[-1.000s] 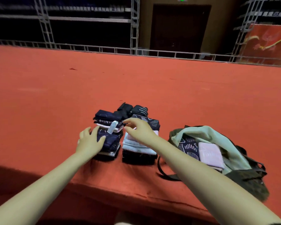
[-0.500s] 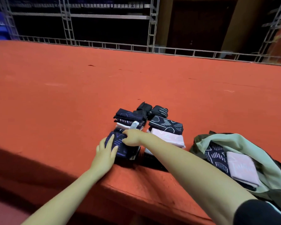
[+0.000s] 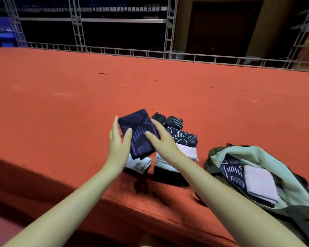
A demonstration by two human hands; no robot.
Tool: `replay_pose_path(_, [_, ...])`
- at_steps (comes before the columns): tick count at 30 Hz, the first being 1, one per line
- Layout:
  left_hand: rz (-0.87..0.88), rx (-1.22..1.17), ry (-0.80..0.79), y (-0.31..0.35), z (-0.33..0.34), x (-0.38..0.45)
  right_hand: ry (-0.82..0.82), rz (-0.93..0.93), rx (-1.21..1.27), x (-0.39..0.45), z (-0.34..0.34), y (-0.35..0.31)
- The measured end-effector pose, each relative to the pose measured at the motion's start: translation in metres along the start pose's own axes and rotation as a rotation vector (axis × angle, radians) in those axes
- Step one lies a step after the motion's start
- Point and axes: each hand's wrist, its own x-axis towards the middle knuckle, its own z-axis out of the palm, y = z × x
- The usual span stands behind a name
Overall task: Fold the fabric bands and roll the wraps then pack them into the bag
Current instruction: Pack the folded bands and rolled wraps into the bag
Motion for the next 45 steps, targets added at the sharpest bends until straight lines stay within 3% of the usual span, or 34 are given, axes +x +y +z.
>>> replay_pose_path(3, [0.013,-0.124,-0.088,0.037,0.039,-0.009,0.092,0.015,0.125,-0.025,-0.036,-0.012])
replay_pose_path(7, [0.143,0.031,-0.19,0.066,0.094,-0.031,0.212,0.049,0.109,-0.05,-0.094,-0.014])
replay_pose_path(11, [0.205,0.039,-0.348,0.083,0.154,-0.053,0.365,0.088,0.062,-0.086,-0.151,-0.01])
replay_pose_path(16, [0.182,0.0,-0.541,0.098,0.229,-0.079,0.561,0.202,0.059,-0.134,-0.217,0.008])
replay_pose_path(24, [0.087,0.016,-0.807,0.091,0.314,-0.117,0.729,0.417,0.031,-0.186,-0.273,0.042])
replay_pose_path(28, [0.135,0.228,-0.919,0.064,0.326,-0.13,0.691,0.59,-0.107,-0.207,-0.287,0.07])
replay_pose_path(33, [0.548,0.716,-1.046,0.016,0.325,-0.137,0.691,0.682,-0.29,-0.215,-0.296,0.086])
replay_pose_path(38, [0.724,0.786,-1.117,0.008,0.32,-0.124,0.717,0.737,-0.506,-0.214,-0.3,0.095])
replay_pose_path(41, [0.713,0.789,-1.165,0.004,0.315,-0.111,0.653,0.769,-0.621,-0.207,-0.301,0.104])
replay_pose_path(45, [0.681,0.682,-1.241,-0.008,0.304,-0.09,0.531,0.748,-0.494,-0.189,-0.3,0.107])
